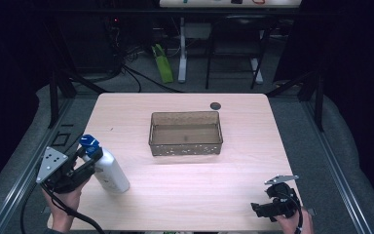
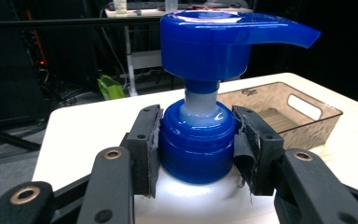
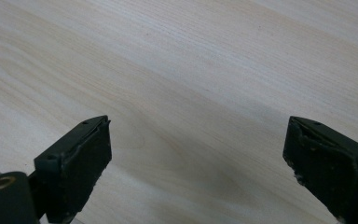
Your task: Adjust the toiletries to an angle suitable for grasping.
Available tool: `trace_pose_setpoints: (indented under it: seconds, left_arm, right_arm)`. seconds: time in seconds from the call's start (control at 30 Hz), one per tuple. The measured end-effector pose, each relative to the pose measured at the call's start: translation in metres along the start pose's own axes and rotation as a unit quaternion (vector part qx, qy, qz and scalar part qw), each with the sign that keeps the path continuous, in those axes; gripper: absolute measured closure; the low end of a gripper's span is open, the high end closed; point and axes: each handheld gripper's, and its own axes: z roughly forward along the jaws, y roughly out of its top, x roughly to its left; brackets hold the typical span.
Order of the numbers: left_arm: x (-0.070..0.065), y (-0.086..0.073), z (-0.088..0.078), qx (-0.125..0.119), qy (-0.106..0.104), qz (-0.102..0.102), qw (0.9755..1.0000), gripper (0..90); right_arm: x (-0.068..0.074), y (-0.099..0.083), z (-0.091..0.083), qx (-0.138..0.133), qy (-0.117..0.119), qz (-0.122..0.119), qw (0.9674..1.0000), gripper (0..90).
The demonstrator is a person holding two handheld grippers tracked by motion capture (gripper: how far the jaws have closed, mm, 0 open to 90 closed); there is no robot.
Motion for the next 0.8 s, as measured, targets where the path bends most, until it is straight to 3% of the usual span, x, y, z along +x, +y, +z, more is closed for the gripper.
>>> trace_pose_setpoints:
  seconds: [0.37, 0.53, 0.8]
  left_arm:
    - [-0.005, 0.002, 0.013, -0.006, -0.016, 0.001, 0.9999, 54.4]
    - [-0.009, 0.003, 0.022, -0.007, -0.019, 0.001, 0.9998, 54.4]
    - [-0.014, 0.006, 0.035, -0.010, -0.024, 0.002, 0.9997, 54.3]
  right_arm:
    - [0.000, -0.001, -0.001, 0.001, -0.003, -0.001, 1.0000, 7.0]
    - [0.000, 0.000, -0.004, -0.015, -0.007, -0.002, 0.9999, 6.1]
    - [-0.002, -0.001, -0.002, -0.009, -0.011, 0.002, 0.9999, 6.2]
